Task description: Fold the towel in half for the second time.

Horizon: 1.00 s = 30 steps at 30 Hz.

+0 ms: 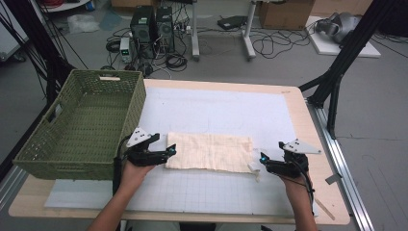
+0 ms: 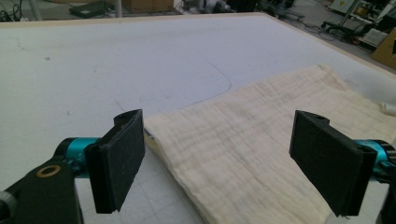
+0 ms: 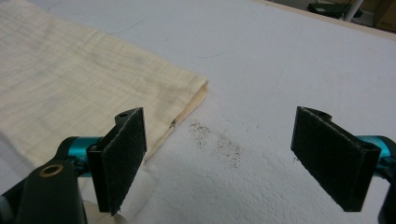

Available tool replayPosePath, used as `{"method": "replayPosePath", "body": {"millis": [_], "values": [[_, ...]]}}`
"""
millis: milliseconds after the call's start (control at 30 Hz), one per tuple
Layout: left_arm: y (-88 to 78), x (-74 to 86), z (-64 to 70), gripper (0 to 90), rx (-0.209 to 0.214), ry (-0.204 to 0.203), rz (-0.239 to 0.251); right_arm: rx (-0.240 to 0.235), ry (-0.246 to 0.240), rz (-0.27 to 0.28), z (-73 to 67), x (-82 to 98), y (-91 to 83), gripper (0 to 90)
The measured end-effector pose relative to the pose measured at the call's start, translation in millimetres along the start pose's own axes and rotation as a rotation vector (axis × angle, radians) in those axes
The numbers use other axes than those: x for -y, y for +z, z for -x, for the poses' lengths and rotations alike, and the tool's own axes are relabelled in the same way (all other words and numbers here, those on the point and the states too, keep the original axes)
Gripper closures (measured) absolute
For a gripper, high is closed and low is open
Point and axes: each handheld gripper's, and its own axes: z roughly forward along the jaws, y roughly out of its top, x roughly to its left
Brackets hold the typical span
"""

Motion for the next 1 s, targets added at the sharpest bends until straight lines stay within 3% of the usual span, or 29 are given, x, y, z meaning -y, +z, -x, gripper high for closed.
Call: {"method": "replayPosePath", "body": {"millis": [167,333,467,667,800,1000], "values": [[3.3,-2.4,-2.1,22.5,-0.039,0.027,-0.011,-0.013,0.007,-0.005,-0.5,0.4,2.1,17.8],[14.4,-9.6,-6.3,27.3,-0.033,0.016,-0.057,-0.019,0.004,-0.007,0.2,-0.3,4.3,17.7],[29.7,-15.7,-15.3,25.2,-0.037,-0.026,-0.108,-0.022,0.002,-0.015,0.4,0.0,6.4,17.7],[51.5,-16.6,-28.6,40.5,-0.051,-0.014,-0.192,-0.03,0.008,-0.022,-0.6,0.4,7.8,17.7],[58.2,-14.1,-34.7,45.7,-0.074,0.002,-0.198,-0.033,0.006,-0.024,-0.4,0.7,8.3,17.7],[66.1,-8.0,-35.3,52.0,-0.032,0.021,-0.246,-0.038,0.005,-0.033,-0.7,0.9,10.0,17.7]]}}
